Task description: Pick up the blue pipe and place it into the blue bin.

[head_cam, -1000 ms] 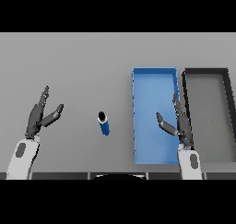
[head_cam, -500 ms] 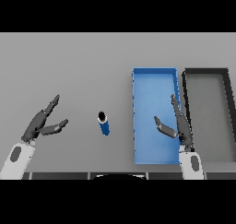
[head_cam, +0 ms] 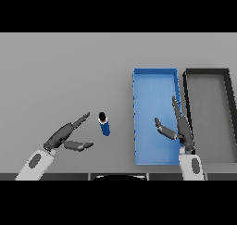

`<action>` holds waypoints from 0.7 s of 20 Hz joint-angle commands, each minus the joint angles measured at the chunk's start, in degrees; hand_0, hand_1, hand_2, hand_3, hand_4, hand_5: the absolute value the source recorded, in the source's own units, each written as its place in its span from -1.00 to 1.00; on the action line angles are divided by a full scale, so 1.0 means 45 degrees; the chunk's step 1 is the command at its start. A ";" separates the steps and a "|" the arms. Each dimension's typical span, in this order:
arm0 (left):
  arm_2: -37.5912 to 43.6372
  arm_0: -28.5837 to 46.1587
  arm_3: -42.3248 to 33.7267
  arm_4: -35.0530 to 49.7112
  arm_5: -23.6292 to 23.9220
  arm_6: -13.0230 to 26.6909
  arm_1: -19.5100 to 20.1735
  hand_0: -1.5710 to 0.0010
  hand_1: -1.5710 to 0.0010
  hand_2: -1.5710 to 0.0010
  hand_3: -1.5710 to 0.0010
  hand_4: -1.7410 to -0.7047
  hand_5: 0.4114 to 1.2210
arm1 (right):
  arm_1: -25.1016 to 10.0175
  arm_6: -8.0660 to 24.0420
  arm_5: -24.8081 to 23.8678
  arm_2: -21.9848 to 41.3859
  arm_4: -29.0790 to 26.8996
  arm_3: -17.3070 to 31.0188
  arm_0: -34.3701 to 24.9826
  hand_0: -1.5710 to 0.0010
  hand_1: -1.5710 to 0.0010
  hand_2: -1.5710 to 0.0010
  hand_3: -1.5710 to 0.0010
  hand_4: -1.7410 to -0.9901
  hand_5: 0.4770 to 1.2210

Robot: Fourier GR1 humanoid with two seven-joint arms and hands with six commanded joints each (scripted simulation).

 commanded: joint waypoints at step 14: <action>-0.1031 -0.2341 0.3159 -0.1757 0.0976 -0.0028 -0.3259 1.00 1.00 1.00 1.00 0.31 -0.97 | -0.0061 -0.0126 0.0154 -0.0116 -0.0189 0.0004 0.0053 1.00 1.00 1.00 1.00 0.38 -0.56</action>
